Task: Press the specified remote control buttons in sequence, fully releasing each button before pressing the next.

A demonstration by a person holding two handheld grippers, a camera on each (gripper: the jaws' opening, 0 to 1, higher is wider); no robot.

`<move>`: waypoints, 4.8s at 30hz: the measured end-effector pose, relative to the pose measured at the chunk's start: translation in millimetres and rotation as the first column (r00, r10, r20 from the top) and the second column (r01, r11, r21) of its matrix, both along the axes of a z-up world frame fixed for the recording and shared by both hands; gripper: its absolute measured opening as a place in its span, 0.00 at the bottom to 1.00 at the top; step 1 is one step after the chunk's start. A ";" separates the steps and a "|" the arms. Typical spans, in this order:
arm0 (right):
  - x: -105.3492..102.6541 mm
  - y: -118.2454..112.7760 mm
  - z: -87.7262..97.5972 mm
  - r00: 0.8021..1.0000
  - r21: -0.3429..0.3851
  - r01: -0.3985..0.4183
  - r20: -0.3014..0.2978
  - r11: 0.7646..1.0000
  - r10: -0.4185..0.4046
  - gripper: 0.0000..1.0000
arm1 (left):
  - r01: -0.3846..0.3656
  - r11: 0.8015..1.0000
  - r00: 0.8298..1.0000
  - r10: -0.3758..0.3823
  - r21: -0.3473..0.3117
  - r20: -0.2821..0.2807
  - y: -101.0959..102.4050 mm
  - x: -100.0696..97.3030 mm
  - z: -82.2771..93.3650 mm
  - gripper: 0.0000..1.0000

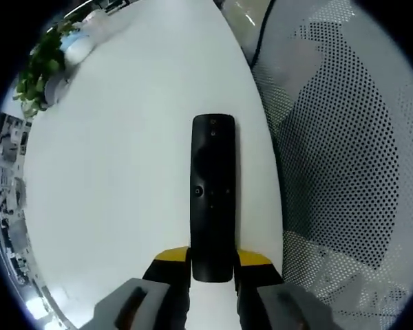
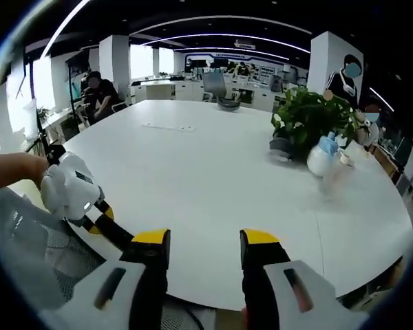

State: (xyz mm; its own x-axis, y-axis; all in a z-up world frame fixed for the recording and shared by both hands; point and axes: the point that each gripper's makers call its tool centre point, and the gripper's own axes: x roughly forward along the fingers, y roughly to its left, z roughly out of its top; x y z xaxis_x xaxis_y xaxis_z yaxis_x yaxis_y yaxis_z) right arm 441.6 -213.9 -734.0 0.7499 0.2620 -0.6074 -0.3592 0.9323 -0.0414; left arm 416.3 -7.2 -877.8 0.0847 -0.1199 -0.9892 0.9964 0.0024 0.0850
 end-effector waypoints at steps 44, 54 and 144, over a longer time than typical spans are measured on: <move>67.2 86.8 -1.5 0.955 0.364 -0.221 -0.106 0.905 0.276 0.00 | -0.010 0.979 0.998 0.022 -0.206 0.054 -6.6 -7.2 3.2 0.24; 60.5 85.9 -40.7 0.932 0.378 -0.197 -0.213 0.905 0.292 0.00 | -0.044 0.965 0.997 0.061 -0.258 0.056 -11.2 -11.8 3.6 0.24; -22.8 100.0 -132.5 0.662 0.103 -0.571 -0.529 0.814 0.531 0.00 | -0.139 0.924 0.988 0.156 -0.357 0.017 -13.9 -12.2 3.7 0.24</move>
